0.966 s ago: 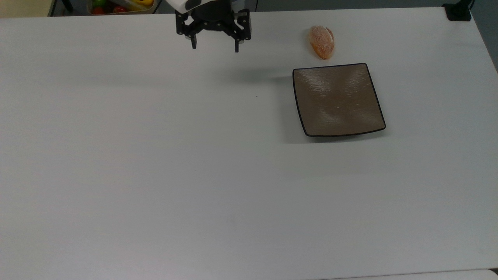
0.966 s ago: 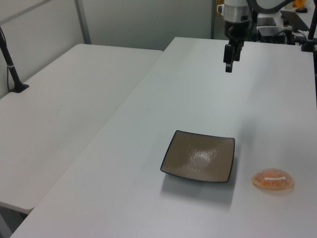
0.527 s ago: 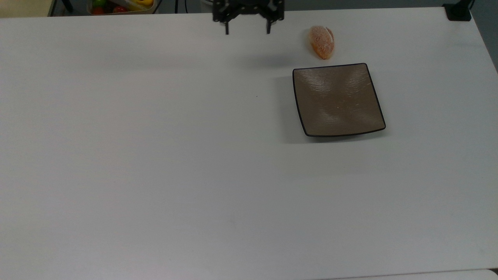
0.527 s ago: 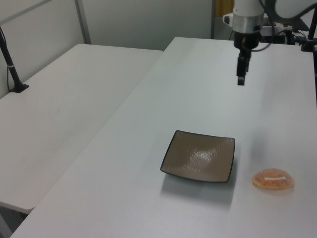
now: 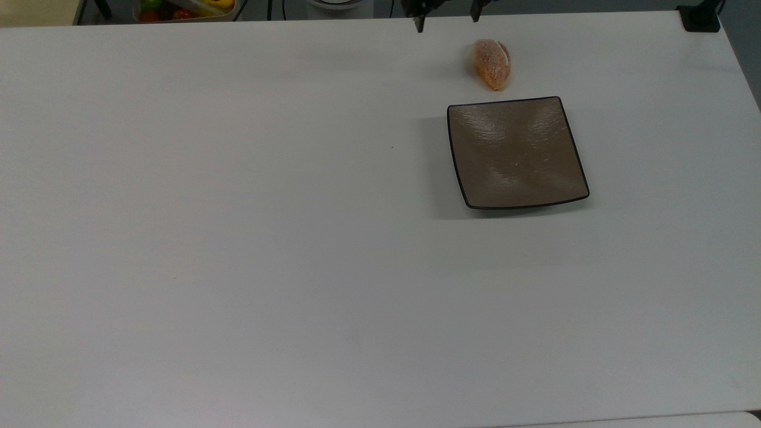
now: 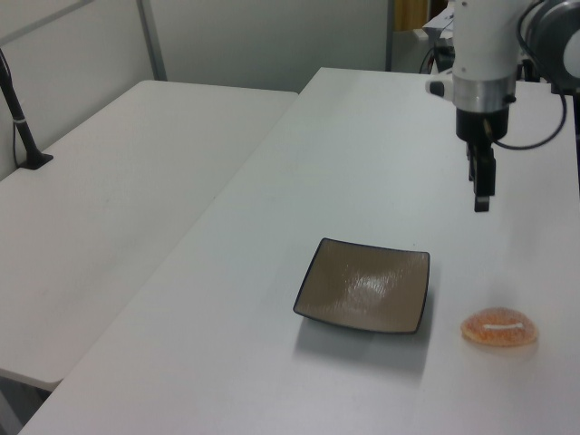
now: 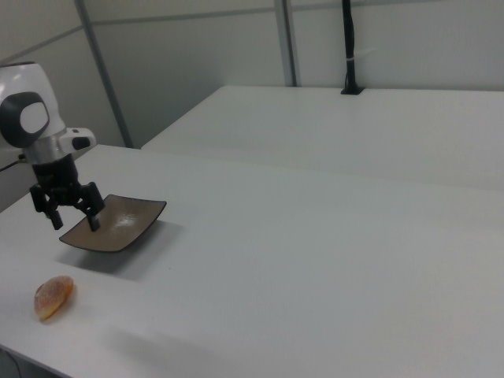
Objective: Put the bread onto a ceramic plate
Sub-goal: 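Move the open gripper over the orange bread roll, then lower the gripper and close it on the bread roll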
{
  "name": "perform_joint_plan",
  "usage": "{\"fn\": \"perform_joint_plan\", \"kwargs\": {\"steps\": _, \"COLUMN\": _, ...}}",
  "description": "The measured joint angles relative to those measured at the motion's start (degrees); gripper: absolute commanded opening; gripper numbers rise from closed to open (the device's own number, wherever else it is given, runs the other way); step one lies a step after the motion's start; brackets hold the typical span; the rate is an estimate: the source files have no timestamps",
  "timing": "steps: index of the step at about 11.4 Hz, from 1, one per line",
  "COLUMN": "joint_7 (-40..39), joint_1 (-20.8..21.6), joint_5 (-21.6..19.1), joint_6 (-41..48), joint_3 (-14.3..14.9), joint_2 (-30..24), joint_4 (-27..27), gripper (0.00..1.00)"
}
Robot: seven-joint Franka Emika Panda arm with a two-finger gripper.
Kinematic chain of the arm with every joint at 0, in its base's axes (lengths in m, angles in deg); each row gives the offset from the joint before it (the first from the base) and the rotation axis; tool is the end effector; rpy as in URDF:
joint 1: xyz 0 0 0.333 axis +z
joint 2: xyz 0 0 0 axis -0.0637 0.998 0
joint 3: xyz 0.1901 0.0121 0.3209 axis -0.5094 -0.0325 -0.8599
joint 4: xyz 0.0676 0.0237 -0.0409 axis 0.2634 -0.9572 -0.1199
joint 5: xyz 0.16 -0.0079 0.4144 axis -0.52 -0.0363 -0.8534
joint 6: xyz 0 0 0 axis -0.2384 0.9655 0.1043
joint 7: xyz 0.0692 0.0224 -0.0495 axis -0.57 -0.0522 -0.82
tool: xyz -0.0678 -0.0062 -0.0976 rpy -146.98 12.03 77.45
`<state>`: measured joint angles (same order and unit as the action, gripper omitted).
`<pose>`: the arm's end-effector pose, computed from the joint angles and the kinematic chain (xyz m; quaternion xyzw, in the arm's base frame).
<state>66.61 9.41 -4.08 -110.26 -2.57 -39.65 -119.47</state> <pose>0.4664 0.2713 0.5040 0.9844 0.1708 -0.0396 0.0161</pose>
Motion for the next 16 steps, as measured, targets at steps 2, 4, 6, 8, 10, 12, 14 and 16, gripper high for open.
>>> {"fn": "perform_joint_plan", "kwargs": {"steps": 2, "joint_7": 0.39, "joint_1": 0.16, "joint_5": -1.12, "joint_6": 0.0, "joint_3": -3.14, "joint_2": 0.6, "joint_4": -0.45, "gripper": 1.0}}
{"fn": "perform_joint_plan", "kwargs": {"steps": 4, "joint_7": 1.8, "joint_1": 0.35, "joint_5": -1.38, "joint_6": 0.0, "joint_3": -5.79, "joint_2": 1.99, "joint_4": -0.64, "gripper": 1.0}}
{"fn": "perform_joint_plan", "kwargs": {"steps": 6, "joint_7": 2.36, "joint_1": 1.59, "joint_5": -1.41, "joint_6": -0.33, "joint_3": -6.9, "joint_2": 4.35, "joint_4": -0.73, "gripper": 1.0}}
{"fn": "perform_joint_plan", "kwargs": {"steps": 8, "joint_7": 4.77, "joint_1": 4.16, "joint_5": -1.42, "joint_6": -2.54, "joint_3": -7.08, "joint_2": 7.4, "joint_4": -0.89, "gripper": 1.0}}
{"fn": "perform_joint_plan", "kwargs": {"steps": 10, "joint_7": 6.43, "joint_1": 6.11, "joint_5": -1.42, "joint_6": -3.97, "joint_3": -7.12, "joint_2": 10.6, "joint_4": -0.98, "gripper": 1.0}}
{"fn": "perform_joint_plan", "kwargs": {"steps": 12, "joint_7": 7.03, "joint_1": 7.11, "joint_5": -1.39, "joint_6": -5.9, "joint_3": -7.13, "joint_2": 13.51, "joint_4": -1.05, "gripper": 1.0}}
{"fn": "perform_joint_plan", "kwargs": {"steps": 14, "joint_7": 8.69, "joint_1": 7.83, "joint_5": -0.3, "joint_6": -7.95, "joint_3": -7.13, "joint_2": 16.4, "joint_4": -1.12, "gripper": 1.0}}
{"fn": "perform_joint_plan", "kwargs": {"steps": 16, "joint_7": 11.27, "joint_1": 8.93, "joint_5": 2.12, "joint_6": -9.88, "joint_3": -7.13, "joint_2": 19.15, "joint_4": -1.13, "gripper": 0.62}}
